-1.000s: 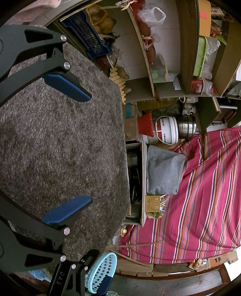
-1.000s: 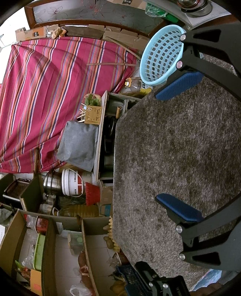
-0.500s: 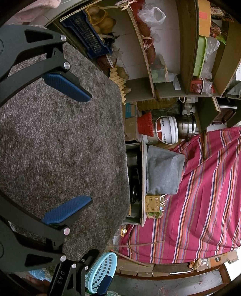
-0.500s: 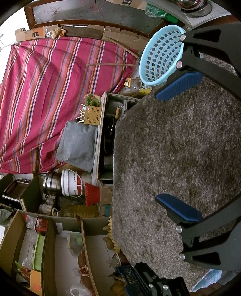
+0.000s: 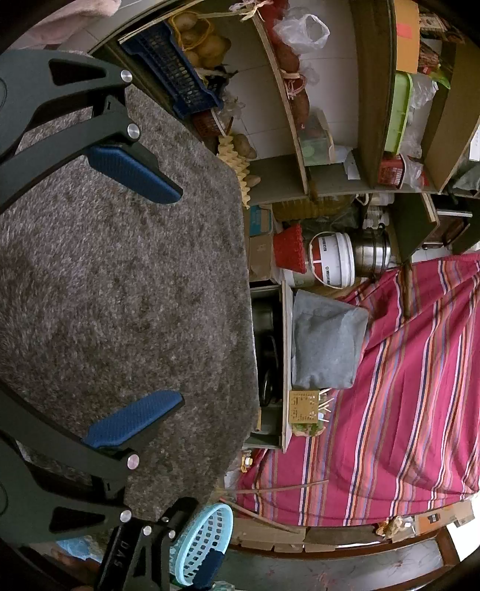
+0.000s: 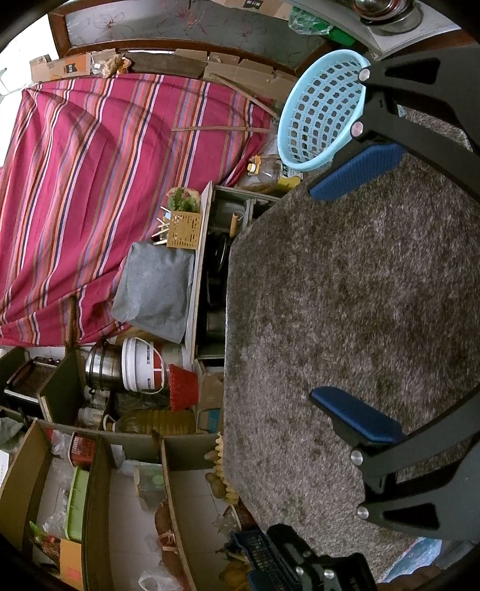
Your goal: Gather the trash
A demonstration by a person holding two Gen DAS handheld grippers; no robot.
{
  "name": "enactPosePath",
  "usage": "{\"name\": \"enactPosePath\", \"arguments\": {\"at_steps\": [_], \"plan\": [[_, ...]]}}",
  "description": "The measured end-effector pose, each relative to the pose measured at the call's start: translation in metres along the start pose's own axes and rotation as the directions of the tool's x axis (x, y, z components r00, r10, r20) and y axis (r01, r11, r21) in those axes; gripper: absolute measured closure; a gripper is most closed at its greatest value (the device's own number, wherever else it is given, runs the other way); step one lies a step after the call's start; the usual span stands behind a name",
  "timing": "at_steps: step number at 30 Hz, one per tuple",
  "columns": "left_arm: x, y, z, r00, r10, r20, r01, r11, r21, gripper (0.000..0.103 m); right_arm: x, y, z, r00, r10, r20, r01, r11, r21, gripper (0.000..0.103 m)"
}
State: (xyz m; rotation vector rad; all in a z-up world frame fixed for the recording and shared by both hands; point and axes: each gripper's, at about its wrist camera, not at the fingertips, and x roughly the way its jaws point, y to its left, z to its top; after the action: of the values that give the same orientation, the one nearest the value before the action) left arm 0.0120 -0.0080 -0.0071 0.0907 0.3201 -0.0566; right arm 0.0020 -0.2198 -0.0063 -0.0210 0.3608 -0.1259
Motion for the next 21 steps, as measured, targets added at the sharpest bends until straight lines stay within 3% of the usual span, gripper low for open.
{"name": "enactPosePath", "arguments": {"at_steps": [21], "plan": [[-0.0015,0.0006,0.0010,1.000,0.000,0.003,0.000,1.000,0.002,0.005,-0.0004,-0.0057,-0.0014,1.000,0.005,-0.004,-0.004,1.000,0.003,0.004]]}}
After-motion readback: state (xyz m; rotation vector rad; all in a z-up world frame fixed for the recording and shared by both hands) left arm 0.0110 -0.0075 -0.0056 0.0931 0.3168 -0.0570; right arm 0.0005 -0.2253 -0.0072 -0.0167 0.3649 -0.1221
